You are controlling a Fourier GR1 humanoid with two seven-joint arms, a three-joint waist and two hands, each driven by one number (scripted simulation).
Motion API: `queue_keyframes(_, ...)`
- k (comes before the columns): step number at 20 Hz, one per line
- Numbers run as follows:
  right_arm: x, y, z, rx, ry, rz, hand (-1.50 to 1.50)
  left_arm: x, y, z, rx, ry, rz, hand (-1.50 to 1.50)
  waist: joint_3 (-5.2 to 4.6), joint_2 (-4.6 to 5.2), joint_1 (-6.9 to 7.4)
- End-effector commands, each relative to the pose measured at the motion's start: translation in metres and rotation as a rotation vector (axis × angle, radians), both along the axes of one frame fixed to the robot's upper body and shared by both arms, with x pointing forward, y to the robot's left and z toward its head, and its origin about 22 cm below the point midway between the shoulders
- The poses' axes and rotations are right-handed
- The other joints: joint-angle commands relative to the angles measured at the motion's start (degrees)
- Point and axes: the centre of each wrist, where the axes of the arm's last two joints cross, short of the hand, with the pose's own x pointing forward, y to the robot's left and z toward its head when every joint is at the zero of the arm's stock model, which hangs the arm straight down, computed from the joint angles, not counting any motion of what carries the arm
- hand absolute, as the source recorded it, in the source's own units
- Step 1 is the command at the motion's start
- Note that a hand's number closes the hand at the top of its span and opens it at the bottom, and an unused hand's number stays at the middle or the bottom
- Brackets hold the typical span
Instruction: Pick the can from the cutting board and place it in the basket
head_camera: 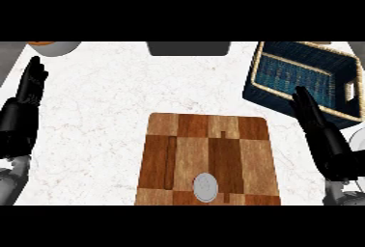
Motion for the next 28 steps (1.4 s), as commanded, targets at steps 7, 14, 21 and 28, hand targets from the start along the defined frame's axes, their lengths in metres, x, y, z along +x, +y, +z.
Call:
queue_keyframes(7,-0.005,0.147,0.072,0.103,-0.292,0.948,1.50,-0.048,-0.034,-0.115,-0.255,0.661,-0.046,0.00,-0.59,-1.20,8.60)
queue_keyframes(14,-0.085,0.242,0.057,-0.012,-0.276,1.073,-1.50,-0.073,-0.014,-0.141,-0.333,0.821,0.043,0.00,-0.32,-3.28,0.97)
queue_keyframes(21,-0.041,0.197,0.123,-0.630,-0.466,0.728,-1.50,-0.080,0.002,-0.139,-0.359,0.820,0.088,0.00,-0.46,-3.88,-1.26)
queue_keyframes(28,-0.043,0.174,0.210,-0.956,-0.505,0.716,-1.50,-0.082,0.002,-0.143,-0.349,0.818,0.093,0.00,-0.45,-3.26,-0.85)
